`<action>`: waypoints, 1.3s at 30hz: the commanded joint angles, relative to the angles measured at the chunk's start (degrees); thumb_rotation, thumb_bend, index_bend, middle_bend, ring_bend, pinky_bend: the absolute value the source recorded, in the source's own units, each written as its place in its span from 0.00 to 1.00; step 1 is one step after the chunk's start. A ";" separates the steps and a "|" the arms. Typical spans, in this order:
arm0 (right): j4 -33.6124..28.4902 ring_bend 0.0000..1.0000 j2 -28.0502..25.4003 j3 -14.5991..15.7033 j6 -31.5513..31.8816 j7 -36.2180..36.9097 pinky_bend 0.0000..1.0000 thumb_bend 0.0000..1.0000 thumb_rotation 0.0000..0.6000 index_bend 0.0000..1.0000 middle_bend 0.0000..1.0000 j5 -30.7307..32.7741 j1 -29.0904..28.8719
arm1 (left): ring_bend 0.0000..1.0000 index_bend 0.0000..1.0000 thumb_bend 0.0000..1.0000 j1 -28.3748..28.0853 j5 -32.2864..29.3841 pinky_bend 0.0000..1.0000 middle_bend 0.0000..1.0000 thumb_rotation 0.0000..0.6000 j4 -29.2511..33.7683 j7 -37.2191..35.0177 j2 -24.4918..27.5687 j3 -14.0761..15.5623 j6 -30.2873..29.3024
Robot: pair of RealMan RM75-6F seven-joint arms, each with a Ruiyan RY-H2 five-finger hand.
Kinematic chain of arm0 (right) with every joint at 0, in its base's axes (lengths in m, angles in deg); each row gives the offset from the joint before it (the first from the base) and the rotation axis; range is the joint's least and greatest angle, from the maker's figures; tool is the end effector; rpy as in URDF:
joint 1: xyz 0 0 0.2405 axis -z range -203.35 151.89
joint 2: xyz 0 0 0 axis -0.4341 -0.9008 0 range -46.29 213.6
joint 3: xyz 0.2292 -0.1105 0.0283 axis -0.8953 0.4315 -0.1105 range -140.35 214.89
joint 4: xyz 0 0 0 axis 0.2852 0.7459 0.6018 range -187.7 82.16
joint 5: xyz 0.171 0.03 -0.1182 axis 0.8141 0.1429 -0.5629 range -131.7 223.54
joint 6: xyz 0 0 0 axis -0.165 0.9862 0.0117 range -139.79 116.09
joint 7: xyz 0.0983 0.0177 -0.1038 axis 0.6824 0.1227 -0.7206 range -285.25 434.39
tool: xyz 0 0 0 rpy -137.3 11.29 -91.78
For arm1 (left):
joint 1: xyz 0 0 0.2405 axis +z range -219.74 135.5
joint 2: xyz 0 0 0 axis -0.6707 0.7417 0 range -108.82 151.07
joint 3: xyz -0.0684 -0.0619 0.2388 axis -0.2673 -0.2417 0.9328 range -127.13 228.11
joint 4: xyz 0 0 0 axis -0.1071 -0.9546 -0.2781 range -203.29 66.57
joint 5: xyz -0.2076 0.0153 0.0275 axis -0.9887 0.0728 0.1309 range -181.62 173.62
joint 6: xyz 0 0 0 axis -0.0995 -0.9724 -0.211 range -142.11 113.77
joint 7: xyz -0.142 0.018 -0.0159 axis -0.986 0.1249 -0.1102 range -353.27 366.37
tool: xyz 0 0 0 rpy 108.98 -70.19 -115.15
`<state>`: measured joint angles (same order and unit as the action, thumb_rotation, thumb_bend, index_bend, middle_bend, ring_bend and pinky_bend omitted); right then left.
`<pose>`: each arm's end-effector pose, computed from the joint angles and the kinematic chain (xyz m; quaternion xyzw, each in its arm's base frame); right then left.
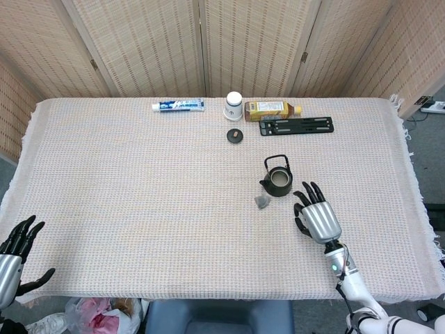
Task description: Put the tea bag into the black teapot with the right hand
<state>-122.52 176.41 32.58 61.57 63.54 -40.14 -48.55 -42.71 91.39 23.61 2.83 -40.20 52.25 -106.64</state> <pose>-0.2535 -0.2762 0.0035 0.7005 -0.3100 0.3939 0.5081 -0.3048 0.1401 0.1714 -0.6165 -0.3676 -0.4140 0.5598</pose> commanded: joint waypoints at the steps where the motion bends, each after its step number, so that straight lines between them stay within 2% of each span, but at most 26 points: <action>1: -1.00 0.01 -0.32 -0.60 0.55 0.15 0.00 0.39 1.00 0.73 0.25 -0.38 -0.40 | 0.00 0.00 0.24 -0.04 -0.13 0.29 0.00 1.00 0.01 -0.07 0.03 -0.04 0.11; 12: -6.16 0.01 -1.27 -4.36 0.72 -0.73 0.00 0.39 1.00 0.74 0.25 -0.16 -3.34 | 0.00 0.00 0.24 -0.70 -1.70 0.29 0.00 1.00 0.10 -1.11 0.46 -0.50 1.71; 21: -12.43 0.01 -3.45 -8.00 0.27 -4.29 0.00 0.39 1.00 0.74 0.25 0.96 -6.06 | 0.00 0.00 0.24 -1.50 -2.72 0.29 0.00 1.00 0.02 -1.54 0.70 -0.81 3.35; 32: -19.52 0.02 -6.22 -13.23 -2.79 -8.02 0.00 0.39 1.00 0.74 0.25 6.40 -9.79 | 0.00 0.00 0.24 -2.19 -4.00 0.29 0.00 1.00 0.19 -0.87 0.55 -1.15 4.92; 39: -23.19 0.02 -8.17 -16.44 -2.56 -10.93 0.00 0.39 1.00 0.74 0.25 8.81 -11.84 | 0.00 0.00 0.24 -2.73 -5.08 0.29 0.00 1.00 0.20 -0.63 0.50 -1.46 6.13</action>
<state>-145.00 168.76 16.81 59.00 53.21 -32.04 -59.91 -45.37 86.39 23.80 2.16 -39.69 50.83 -100.60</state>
